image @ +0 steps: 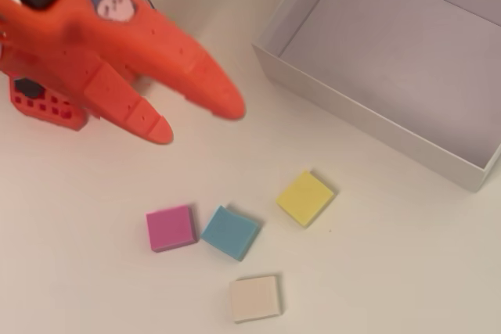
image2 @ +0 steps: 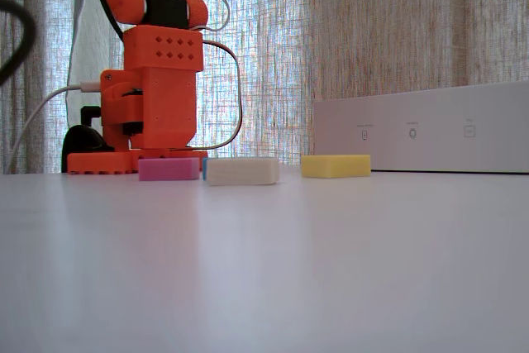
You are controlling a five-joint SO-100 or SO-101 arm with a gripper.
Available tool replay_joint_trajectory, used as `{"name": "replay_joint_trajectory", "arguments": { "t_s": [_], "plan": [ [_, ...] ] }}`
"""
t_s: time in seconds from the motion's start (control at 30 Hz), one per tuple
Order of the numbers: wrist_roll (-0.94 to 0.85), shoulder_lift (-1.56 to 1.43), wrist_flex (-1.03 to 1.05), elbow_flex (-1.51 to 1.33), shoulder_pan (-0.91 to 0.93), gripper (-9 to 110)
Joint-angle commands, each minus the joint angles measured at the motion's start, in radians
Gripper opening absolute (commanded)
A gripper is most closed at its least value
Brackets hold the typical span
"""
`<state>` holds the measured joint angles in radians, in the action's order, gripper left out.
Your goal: Grasp the yellow cuboid and put it in the bin.
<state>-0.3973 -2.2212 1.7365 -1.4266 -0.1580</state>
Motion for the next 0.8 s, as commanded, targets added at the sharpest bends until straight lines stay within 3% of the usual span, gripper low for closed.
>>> {"name": "replay_joint_trajectory", "arguments": {
  "t_s": [0.0, 0.1, 0.23, 0.43, 0.77],
  "plan": [
    [0.003, 0.118, 0.009, 0.043, 0.015, 49],
    [-0.005, 0.16, -0.067, -0.167, -0.002, 42],
    [-0.006, 0.212, -0.114, -0.379, -0.003, 42],
    [-0.005, 0.31, -0.107, -0.423, -0.021, 42],
    [0.006, 0.43, -0.362, -0.545, -0.008, 38]
  ]
}}
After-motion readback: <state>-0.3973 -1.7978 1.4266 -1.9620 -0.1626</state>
